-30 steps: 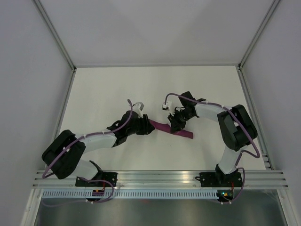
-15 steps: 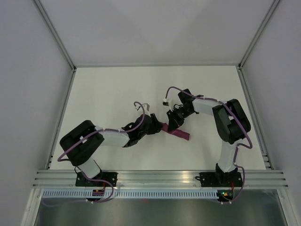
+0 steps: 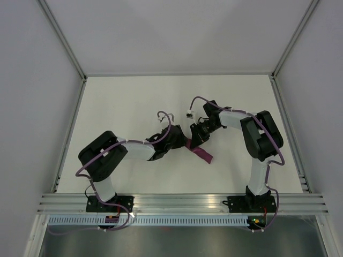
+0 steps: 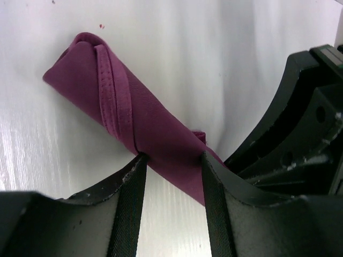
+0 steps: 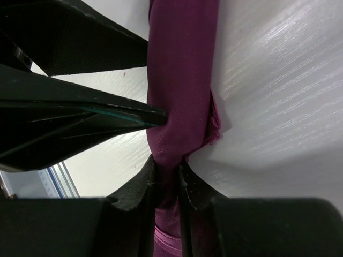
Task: Fold the napkin, place the utensils inside, and roll it up
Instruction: Roll the napkin at the center of the board.
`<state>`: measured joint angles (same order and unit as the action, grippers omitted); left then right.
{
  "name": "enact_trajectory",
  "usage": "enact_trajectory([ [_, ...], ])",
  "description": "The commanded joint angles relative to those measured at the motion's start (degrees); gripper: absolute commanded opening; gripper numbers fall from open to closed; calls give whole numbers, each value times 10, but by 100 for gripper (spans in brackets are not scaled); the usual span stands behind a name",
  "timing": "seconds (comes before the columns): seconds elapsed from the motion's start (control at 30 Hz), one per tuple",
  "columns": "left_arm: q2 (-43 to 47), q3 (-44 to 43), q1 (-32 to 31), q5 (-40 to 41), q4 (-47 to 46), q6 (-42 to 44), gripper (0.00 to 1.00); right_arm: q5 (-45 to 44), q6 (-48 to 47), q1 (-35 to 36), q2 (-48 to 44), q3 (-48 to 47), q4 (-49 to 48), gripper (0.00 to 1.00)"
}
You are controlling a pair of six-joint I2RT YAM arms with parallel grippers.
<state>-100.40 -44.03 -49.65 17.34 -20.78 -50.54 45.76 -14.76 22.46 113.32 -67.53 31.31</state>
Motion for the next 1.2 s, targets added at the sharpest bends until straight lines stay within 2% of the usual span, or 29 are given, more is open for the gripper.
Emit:
enact_trajectory([
  [0.0,-29,-56,10,8,47,18,49,-59,-17,7,38,2,4,25],
  [0.07,-37,-74,16,1,65,33,49,-53,-17,7,37,-4,6,29],
  [0.27,-67,-144,21,-16,155,87,47,-36,-15,0,33,-25,18,50],
  [0.37,-74,-171,24,-19,179,106,47,-28,-14,-7,29,-35,25,55],
  [0.73,-124,-262,44,-60,260,154,46,46,-37,-54,25,-66,72,60],
  [1.17,-173,-354,61,-84,318,193,46,100,-78,-98,22,-91,130,60],
])
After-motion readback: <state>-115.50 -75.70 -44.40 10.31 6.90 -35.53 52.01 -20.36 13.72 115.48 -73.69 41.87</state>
